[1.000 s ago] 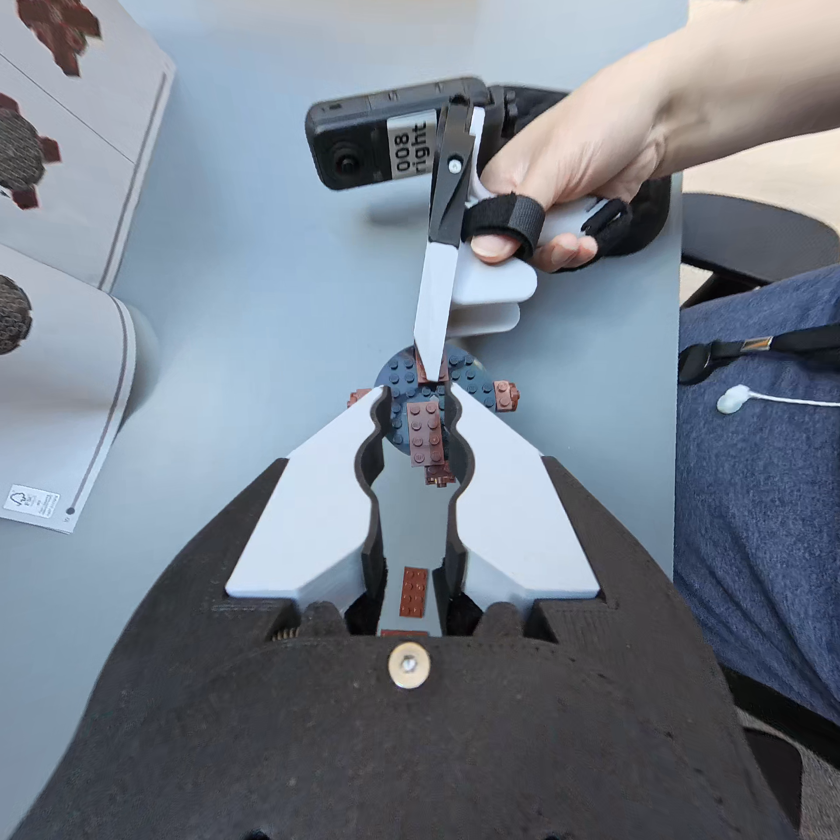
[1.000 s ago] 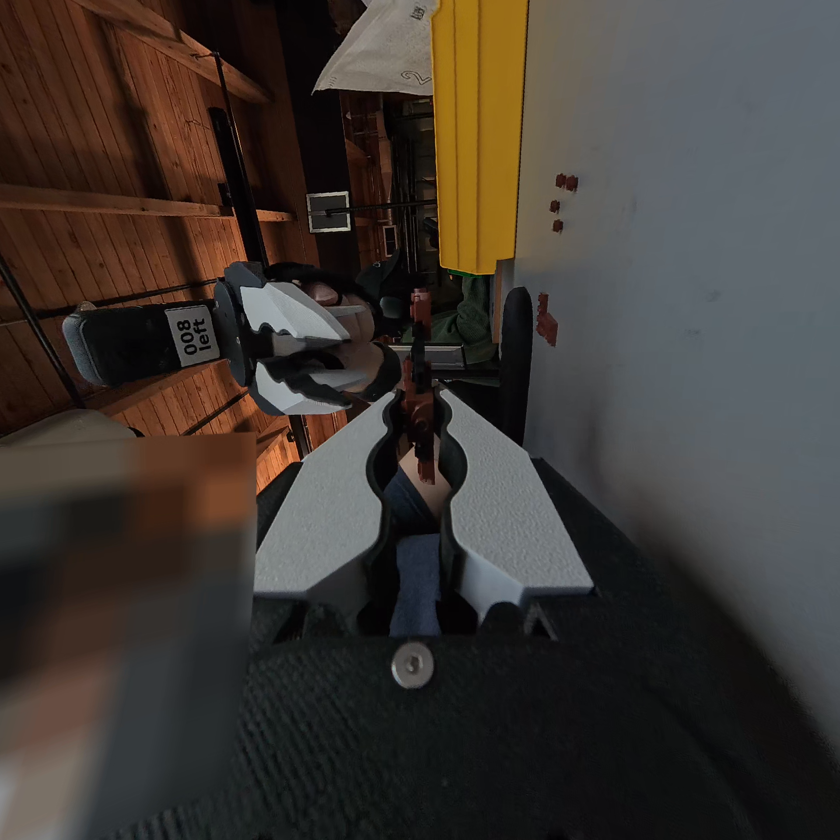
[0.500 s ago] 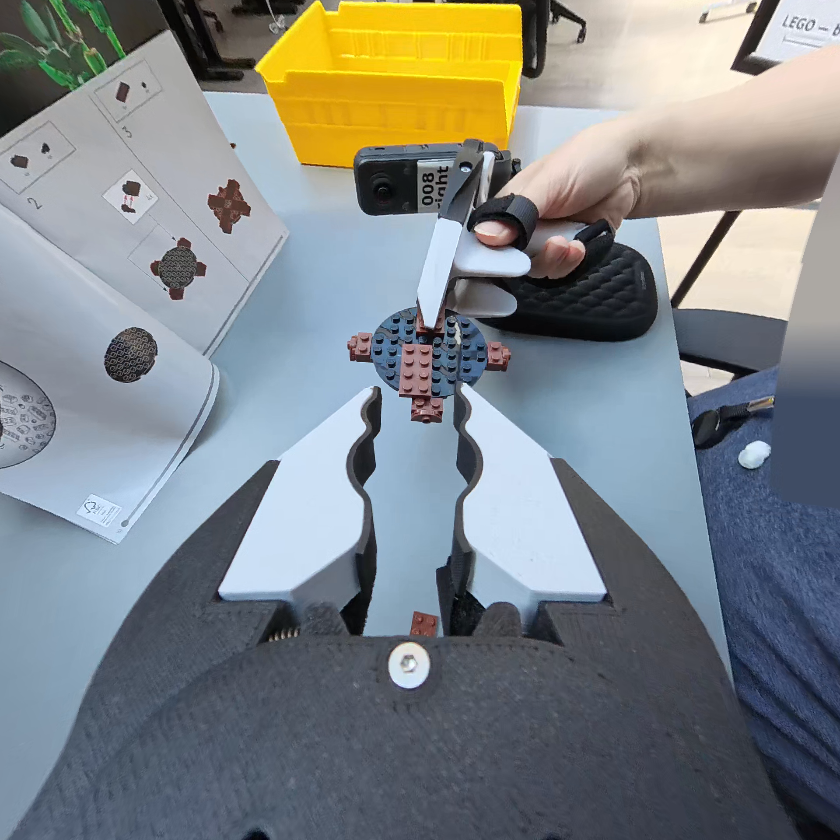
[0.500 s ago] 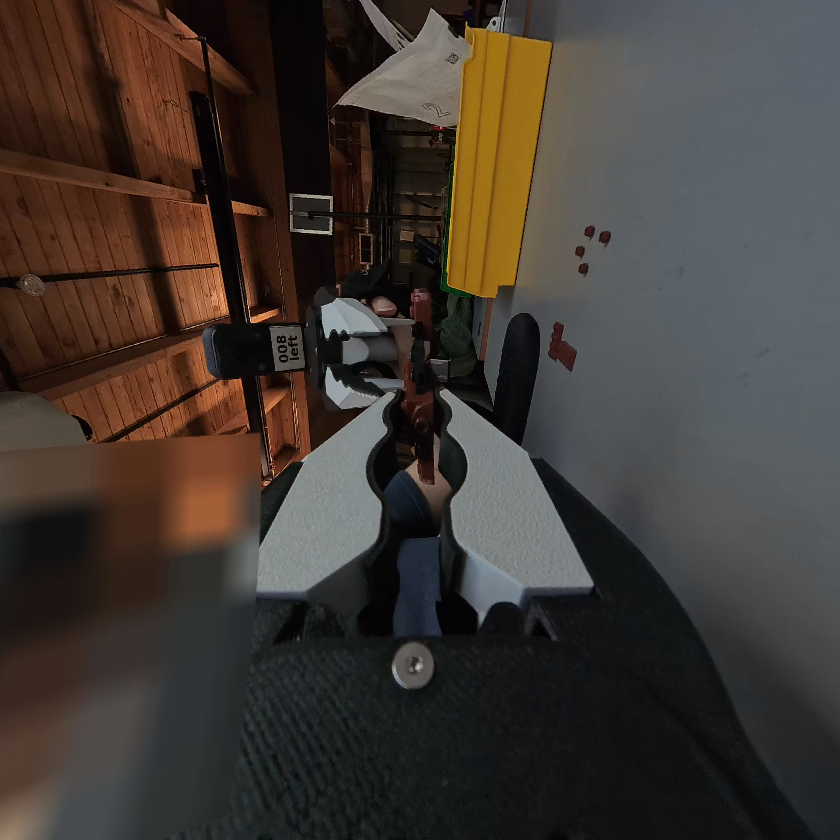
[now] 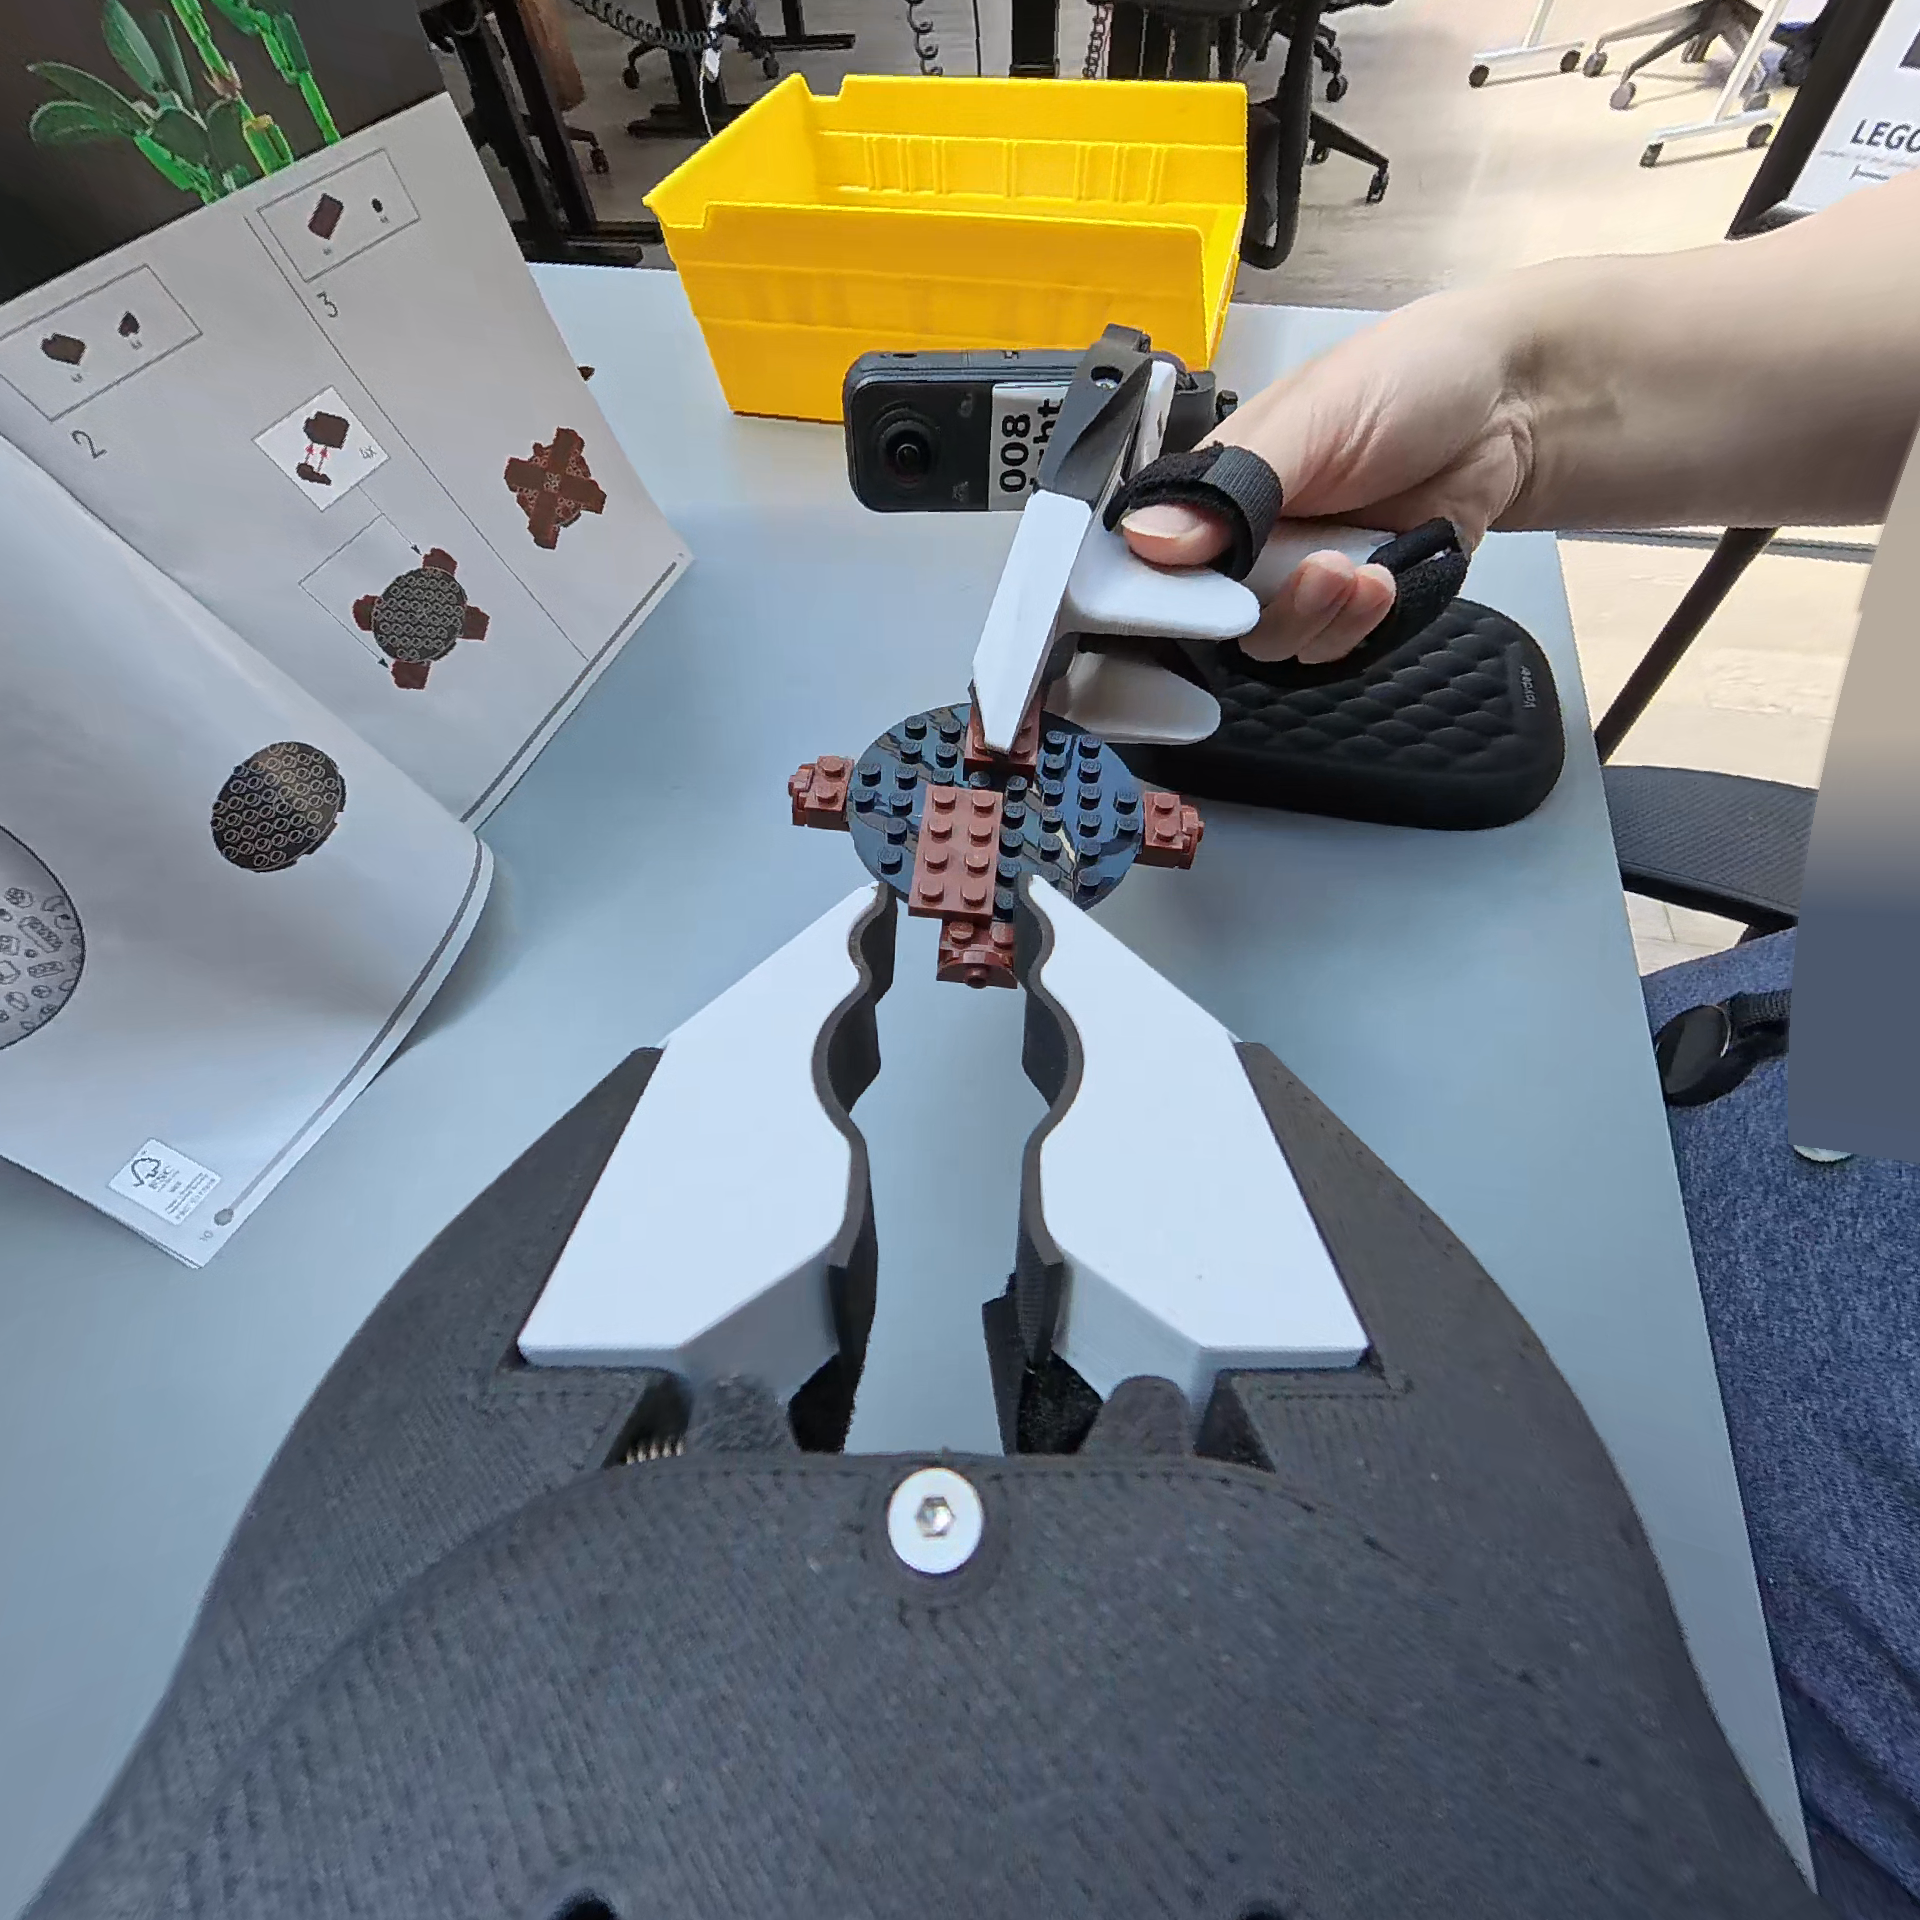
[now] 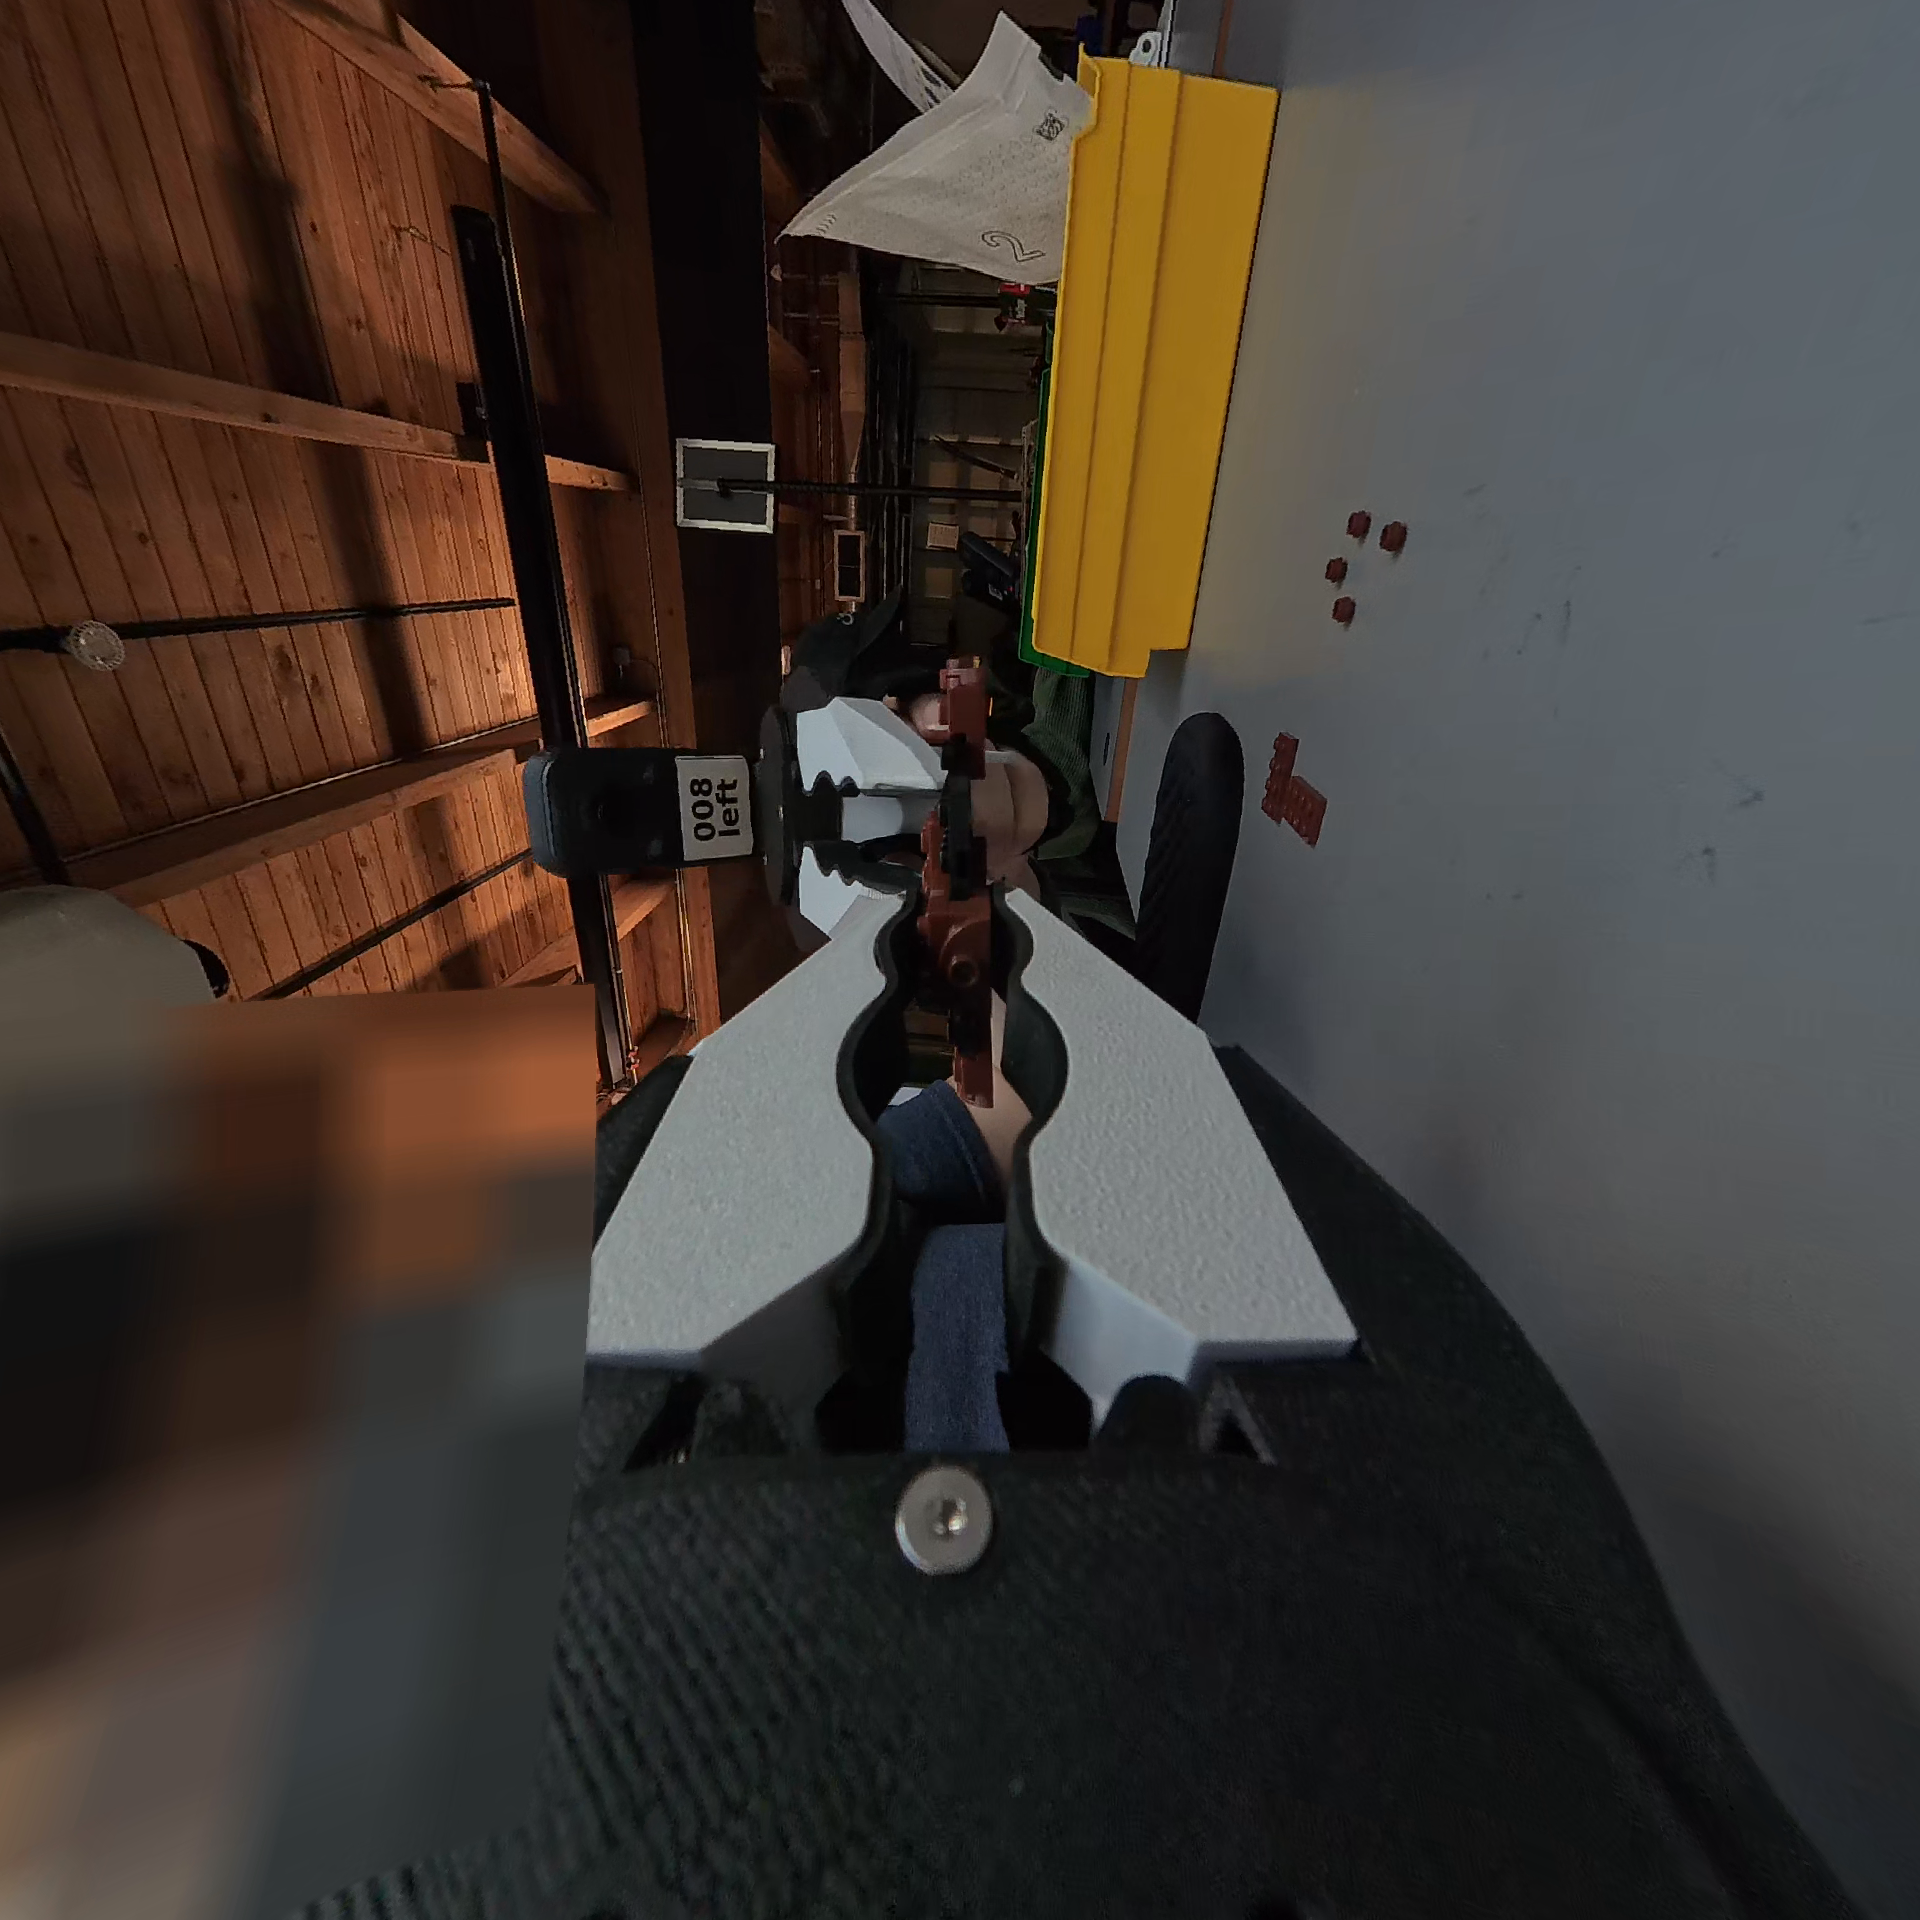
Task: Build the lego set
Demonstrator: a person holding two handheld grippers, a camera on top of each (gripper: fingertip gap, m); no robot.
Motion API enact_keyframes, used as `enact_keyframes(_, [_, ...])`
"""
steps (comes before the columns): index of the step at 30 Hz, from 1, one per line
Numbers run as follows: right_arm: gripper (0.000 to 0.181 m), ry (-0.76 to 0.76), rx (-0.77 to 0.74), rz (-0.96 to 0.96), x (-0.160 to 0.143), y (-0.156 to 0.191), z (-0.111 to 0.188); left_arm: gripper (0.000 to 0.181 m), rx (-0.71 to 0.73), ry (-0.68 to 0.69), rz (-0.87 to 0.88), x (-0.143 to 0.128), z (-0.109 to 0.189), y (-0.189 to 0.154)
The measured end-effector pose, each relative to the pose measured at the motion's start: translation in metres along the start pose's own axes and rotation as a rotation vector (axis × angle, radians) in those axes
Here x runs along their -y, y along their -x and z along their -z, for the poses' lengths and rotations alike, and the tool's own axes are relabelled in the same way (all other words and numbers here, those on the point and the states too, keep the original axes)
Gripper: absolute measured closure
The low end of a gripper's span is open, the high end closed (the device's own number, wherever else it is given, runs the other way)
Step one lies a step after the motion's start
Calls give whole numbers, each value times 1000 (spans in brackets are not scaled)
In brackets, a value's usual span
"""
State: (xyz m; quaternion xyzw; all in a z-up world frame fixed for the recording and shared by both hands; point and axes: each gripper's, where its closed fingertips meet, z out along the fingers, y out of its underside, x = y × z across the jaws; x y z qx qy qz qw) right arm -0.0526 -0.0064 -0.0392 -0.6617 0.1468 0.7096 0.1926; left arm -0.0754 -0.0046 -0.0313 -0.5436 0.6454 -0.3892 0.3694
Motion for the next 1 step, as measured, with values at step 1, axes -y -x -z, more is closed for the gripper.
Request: enact_keyframes(1, [171, 1, 1, 1, 0, 0, 0, 163, -5, 4, -3, 0, -1, -1])
